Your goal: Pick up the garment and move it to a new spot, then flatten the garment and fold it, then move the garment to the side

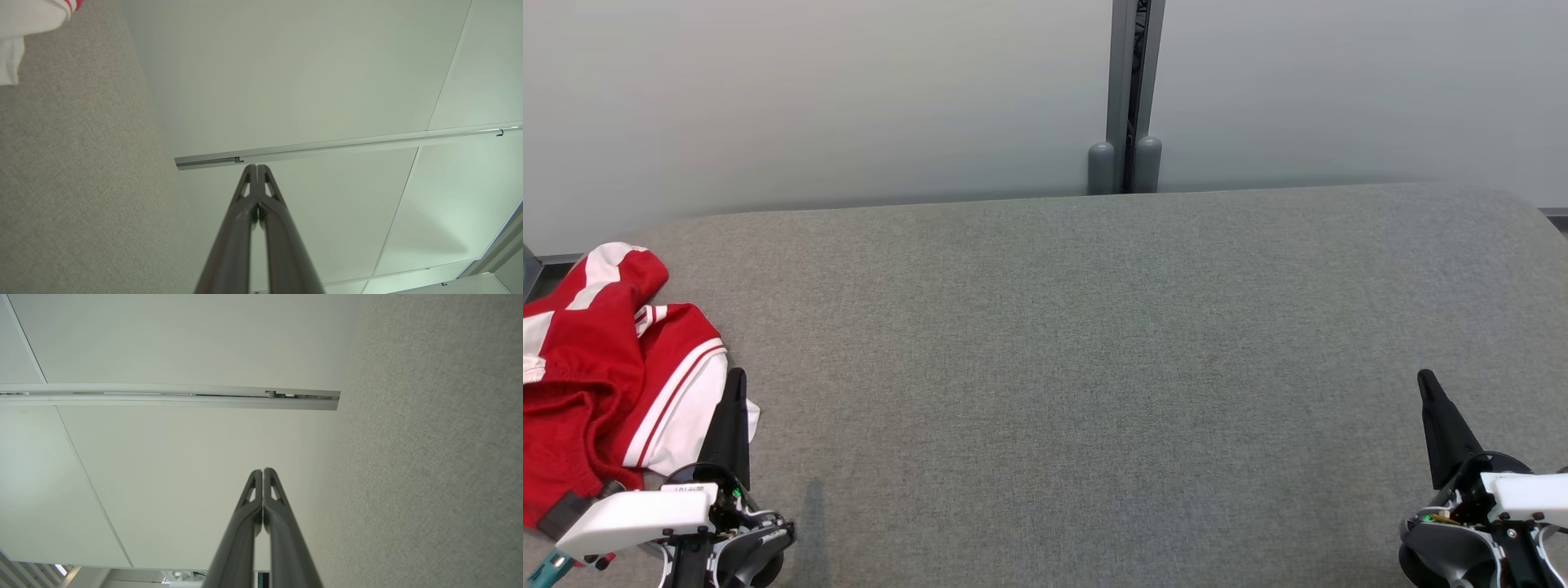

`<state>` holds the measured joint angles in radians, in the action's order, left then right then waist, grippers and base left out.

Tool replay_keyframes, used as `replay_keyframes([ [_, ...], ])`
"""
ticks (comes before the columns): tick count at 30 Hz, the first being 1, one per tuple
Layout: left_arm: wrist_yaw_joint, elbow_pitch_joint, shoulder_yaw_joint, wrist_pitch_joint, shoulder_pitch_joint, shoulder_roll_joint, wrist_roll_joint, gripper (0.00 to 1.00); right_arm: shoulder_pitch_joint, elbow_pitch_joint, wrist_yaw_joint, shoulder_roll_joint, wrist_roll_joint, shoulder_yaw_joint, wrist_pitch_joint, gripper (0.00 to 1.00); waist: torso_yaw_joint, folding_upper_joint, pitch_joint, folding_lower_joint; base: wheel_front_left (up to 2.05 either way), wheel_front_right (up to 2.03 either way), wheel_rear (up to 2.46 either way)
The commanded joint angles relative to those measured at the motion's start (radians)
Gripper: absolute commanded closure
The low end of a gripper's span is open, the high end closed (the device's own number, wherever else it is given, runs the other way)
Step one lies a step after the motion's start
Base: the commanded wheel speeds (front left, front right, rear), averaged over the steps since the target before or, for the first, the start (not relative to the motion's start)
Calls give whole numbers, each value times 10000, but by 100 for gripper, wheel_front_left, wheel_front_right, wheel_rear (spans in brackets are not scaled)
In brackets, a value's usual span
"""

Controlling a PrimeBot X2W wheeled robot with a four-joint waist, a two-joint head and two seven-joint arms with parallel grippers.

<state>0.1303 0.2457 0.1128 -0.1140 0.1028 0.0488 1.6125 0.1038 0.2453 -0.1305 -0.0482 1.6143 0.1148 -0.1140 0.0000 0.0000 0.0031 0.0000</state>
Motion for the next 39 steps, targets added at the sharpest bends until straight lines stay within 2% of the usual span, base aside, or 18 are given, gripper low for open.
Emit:
replay_keyframes([
  [1,8,-22,26,-26,128,26,7,100,96,-18,-4,-46,-29,-5,-24,100,0,0,0,0,0,0,0],
  [39,8,-22,26,-25,129,26,7,100,96,-19,-4,-46,-30,-5,-24,100,0,0,0,0,0,0,0],
])
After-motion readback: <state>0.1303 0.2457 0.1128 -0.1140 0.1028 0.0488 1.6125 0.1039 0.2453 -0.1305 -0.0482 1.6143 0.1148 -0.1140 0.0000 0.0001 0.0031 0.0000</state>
